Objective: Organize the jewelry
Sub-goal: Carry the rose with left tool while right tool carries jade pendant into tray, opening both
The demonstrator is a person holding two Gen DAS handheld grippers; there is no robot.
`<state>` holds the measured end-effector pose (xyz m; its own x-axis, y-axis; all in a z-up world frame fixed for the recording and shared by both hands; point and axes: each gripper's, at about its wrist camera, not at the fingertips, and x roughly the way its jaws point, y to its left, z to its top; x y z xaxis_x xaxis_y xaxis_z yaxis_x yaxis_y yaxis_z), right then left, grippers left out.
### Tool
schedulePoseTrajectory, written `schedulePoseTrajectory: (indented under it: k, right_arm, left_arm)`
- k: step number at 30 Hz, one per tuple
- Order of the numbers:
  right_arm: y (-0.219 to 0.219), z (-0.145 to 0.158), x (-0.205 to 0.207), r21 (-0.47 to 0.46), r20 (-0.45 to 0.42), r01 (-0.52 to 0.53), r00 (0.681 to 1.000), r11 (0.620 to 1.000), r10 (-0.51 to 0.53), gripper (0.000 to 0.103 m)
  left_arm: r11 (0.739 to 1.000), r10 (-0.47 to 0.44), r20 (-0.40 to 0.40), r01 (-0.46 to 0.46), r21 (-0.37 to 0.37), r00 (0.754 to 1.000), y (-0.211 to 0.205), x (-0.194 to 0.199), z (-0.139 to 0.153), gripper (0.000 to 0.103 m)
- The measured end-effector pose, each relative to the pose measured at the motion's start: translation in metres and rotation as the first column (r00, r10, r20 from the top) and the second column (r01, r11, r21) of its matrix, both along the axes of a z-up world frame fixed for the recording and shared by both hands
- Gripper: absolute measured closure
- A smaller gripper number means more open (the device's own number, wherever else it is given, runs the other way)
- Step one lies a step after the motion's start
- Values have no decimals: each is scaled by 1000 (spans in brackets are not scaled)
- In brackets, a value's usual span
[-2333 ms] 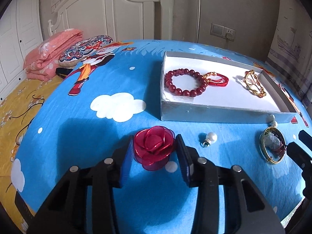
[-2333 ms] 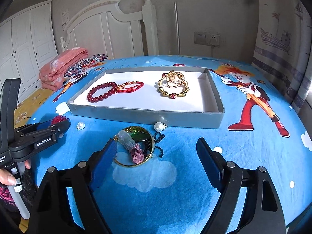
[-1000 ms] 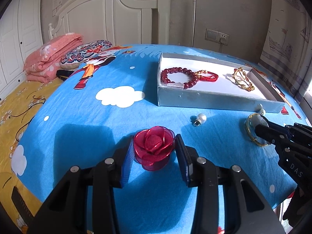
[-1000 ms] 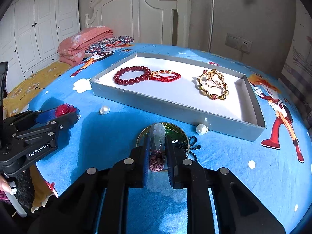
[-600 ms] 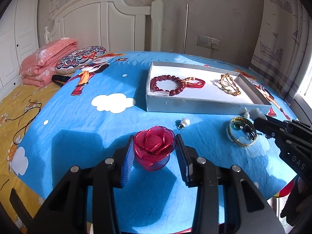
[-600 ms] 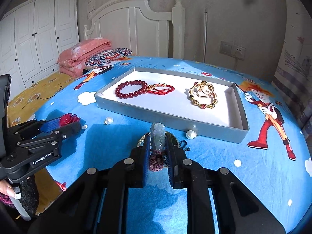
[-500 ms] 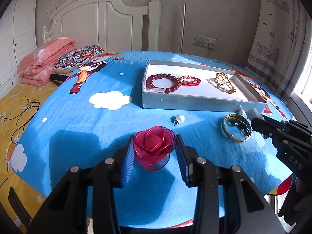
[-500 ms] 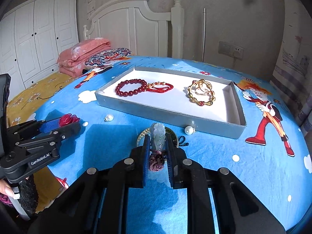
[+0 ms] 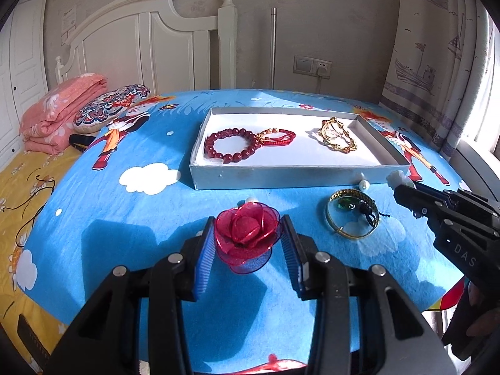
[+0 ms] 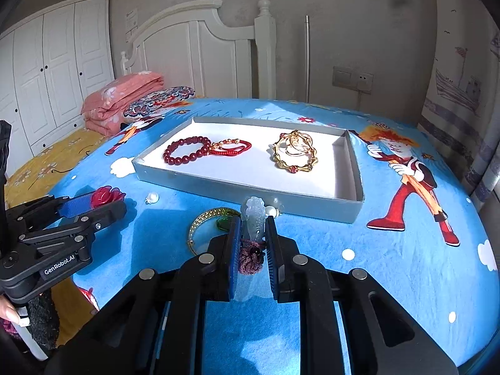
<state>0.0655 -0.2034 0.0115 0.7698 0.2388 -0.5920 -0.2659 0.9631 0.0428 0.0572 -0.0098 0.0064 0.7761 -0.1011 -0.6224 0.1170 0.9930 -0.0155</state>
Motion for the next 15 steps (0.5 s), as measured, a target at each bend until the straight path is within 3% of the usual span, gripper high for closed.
schedulePoseTrajectory:
  k: [15]
  right_arm:
    - [-2, 20, 60, -18, 6, 30, 1000, 999, -29, 86]
  left_arm:
    - [1000, -9, -7, 8, -11, 1000, -18, 78, 25, 63]
